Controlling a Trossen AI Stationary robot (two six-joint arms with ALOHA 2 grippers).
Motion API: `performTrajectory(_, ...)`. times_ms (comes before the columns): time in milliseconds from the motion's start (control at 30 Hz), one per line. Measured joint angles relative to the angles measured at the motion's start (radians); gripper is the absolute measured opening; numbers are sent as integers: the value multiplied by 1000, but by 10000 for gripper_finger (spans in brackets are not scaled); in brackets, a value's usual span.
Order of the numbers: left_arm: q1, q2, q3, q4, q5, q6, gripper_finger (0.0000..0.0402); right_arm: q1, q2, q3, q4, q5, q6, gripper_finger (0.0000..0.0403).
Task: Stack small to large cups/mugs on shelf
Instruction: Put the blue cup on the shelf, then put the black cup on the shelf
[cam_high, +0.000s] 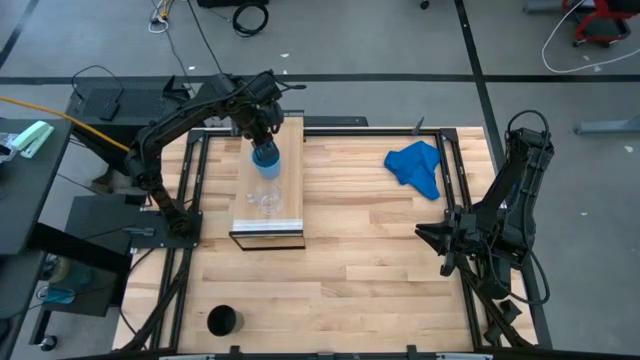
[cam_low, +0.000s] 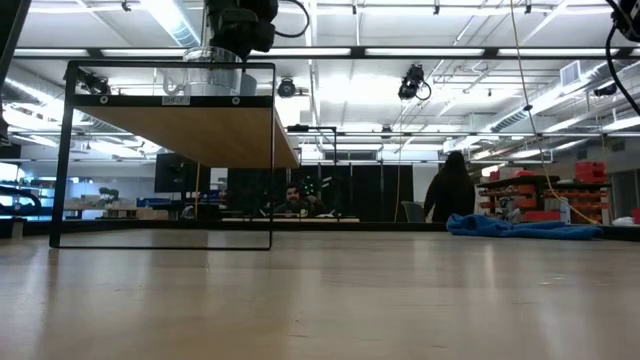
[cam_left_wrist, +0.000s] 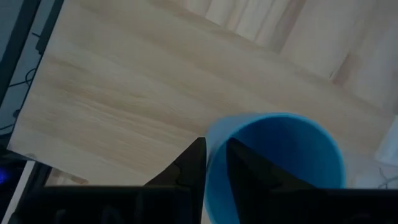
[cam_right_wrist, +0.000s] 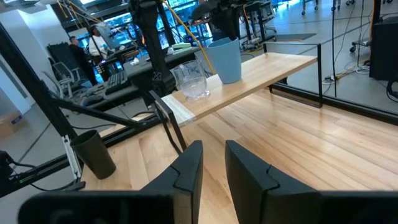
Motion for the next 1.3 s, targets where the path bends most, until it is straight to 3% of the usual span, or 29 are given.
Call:
performTrajectory(1000, -3, -7, 0, -26, -30, -29, 105, 0, 0, 0, 0, 0, 0, 75)
performTrajectory(1300, 37, -21, 186, -118, -85, -118, 106, 0, 0, 0, 0, 0, 0, 75)
